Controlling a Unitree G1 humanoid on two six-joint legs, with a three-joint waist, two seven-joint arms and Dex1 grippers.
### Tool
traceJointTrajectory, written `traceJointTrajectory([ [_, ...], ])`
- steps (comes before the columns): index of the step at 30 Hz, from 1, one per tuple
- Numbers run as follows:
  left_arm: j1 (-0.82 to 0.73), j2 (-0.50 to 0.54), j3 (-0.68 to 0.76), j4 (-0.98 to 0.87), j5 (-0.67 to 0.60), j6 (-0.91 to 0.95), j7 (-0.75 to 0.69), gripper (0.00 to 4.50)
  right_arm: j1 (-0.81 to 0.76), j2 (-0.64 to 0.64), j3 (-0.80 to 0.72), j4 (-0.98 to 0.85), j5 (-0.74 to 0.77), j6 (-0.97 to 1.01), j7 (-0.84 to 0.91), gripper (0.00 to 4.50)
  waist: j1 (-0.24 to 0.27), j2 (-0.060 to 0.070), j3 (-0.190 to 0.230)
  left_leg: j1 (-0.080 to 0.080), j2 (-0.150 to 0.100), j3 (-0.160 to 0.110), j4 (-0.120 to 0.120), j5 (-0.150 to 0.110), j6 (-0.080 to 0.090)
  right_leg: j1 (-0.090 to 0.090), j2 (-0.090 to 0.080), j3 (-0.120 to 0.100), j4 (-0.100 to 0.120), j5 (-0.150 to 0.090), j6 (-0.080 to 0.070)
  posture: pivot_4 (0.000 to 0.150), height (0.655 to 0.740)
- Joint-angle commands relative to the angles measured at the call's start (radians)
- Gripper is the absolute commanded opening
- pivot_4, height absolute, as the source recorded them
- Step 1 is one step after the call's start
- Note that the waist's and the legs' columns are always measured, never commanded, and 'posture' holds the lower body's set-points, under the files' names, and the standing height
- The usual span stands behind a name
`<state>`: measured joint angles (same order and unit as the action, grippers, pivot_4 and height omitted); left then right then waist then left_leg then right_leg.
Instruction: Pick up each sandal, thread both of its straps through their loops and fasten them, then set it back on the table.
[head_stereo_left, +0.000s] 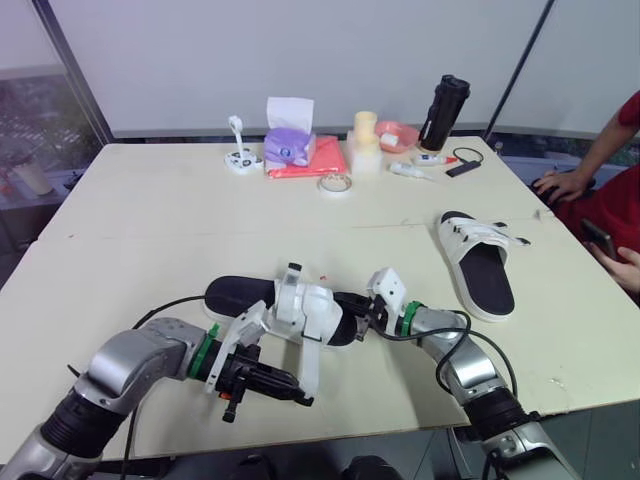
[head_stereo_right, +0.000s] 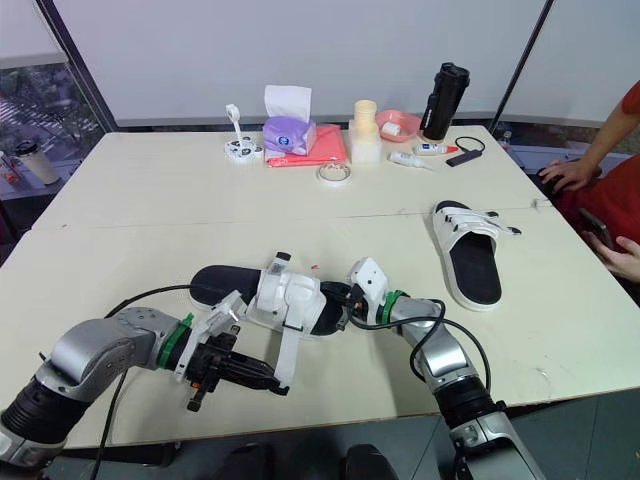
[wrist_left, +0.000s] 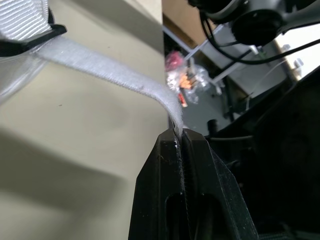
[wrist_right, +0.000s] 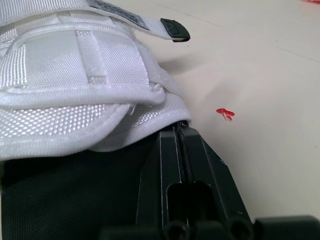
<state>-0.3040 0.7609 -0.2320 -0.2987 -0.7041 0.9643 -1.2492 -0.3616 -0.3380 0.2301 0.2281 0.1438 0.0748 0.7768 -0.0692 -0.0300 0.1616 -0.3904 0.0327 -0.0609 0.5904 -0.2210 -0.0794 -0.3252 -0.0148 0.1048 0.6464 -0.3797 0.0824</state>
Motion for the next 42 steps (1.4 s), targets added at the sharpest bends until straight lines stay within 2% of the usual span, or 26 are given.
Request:
traceJointTrajectory([
  [1,-0.058,-0.045,0.074,-0.007,-0.102,0.047,0.014,0.02,0.062,-0.007,0.071,0.169,-0.086,0.093,-0.003,0.00,0.001,0.000,0.000,0.000,0.000,0.000,0.000,0.000,0.000,0.000,0.000,0.000,0.000,0.000,0.000,0.150,0.7400],
  [9,-0.201,-0.207,0.185,0.154,-0.220,0.156,0.125,0.02,0.061,-0.004,0.076,0.171,-0.090,0.091,-0.004,0.00,-0.001,-0.003,-0.002,0.000,0.000,0.000,0.001,0.000,0.000,0.001,0.003,-0.001,0.001,0.002,0.005,0.150,0.7400],
  [12,-0.242,-0.274,0.229,0.289,-0.235,0.185,0.172,0.91,0.061,-0.002,0.076,0.171,-0.089,0.091,-0.005,0.00,-0.001,-0.003,-0.002,0.001,0.000,0.000,0.001,0.000,0.000,0.003,0.003,-0.001,0.002,0.003,0.005,0.150,0.7400],
  [14,-0.254,-0.304,0.249,0.384,-0.232,0.189,0.175,1.81,0.064,0.000,0.079,0.172,-0.090,0.091,-0.003,0.00,-0.001,-0.003,-0.002,0.002,0.000,0.000,0.001,0.000,0.000,0.004,0.004,-0.002,0.002,0.003,0.006,0.150,0.7400],
  [15,-0.259,-0.313,0.254,0.413,-0.226,0.187,0.176,2.45,0.066,0.000,0.080,0.171,-0.091,0.091,-0.003,0.00,-0.001,-0.003,-0.002,0.003,0.000,0.000,0.001,0.000,0.000,0.004,0.004,-0.003,0.002,0.003,0.006,0.150,0.7400],
  [19,-0.285,-0.346,0.265,0.458,-0.189,0.141,0.208,4.44,0.070,0.001,0.074,0.165,-0.087,0.096,-0.011,0.00,0.000,-0.003,-0.002,0.003,0.000,-0.001,0.001,0.000,0.000,0.004,0.004,-0.004,0.002,0.003,0.006,0.150,0.7400],
  [26,-0.365,-0.319,0.276,0.439,-0.152,0.077,0.187,4.44,0.078,-0.004,0.070,0.158,-0.085,0.099,-0.015,0.00,0.000,-0.003,-0.002,0.004,0.000,-0.001,0.002,0.000,0.000,0.005,0.003,-0.003,0.002,0.003,0.006,0.150,0.7400],
  [30,-0.419,-0.263,0.192,0.372,-0.049,-0.039,0.130,4.44,0.078,-0.001,0.070,0.163,-0.085,0.098,-0.016,0.00,0.000,-0.003,-0.002,0.004,0.000,-0.001,0.001,0.000,0.000,0.006,0.004,-0.003,0.002,0.003,0.006,0.150,0.7400],
  [33,-0.435,-0.204,0.072,0.319,0.097,-0.194,0.063,4.44,0.072,0.004,0.071,0.169,-0.086,0.097,-0.017,0.00,0.000,-0.003,-0.002,0.004,0.000,-0.001,0.001,0.000,0.000,0.006,0.003,-0.003,0.001,0.003,0.006,0.150,0.7400],
  [35,-0.435,-0.166,-0.005,0.289,0.230,-0.344,0.047,4.44,0.071,0.003,0.070,0.168,-0.085,0.098,-0.017,0.00,0.000,-0.002,-0.002,0.004,0.000,0.000,0.001,0.000,0.000,0.006,0.003,-0.002,0.001,0.003,0.006,0.150,0.7400],
  [38,-0.378,-0.081,-0.108,0.302,0.500,-0.796,0.019,4.44,0.075,-0.010,0.064,0.164,-0.083,0.097,-0.009,0.00,-0.001,-0.001,-0.003,0.004,0.000,0.000,0.001,0.000,0.000,0.006,0.003,-0.001,0.001,0.003,0.005,0.150,0.7400],
  [42,-0.298,-0.032,-0.084,0.322,0.556,-1.160,-0.043,4.44,0.081,-0.029,0.059,0.176,-0.088,0.083,0.003,0.00,0.002,0.001,-0.004,0.003,0.001,0.002,-0.001,0.000,0.000,0.005,0.001,0.001,0.001,0.001,0.001,0.150,0.7400],
])
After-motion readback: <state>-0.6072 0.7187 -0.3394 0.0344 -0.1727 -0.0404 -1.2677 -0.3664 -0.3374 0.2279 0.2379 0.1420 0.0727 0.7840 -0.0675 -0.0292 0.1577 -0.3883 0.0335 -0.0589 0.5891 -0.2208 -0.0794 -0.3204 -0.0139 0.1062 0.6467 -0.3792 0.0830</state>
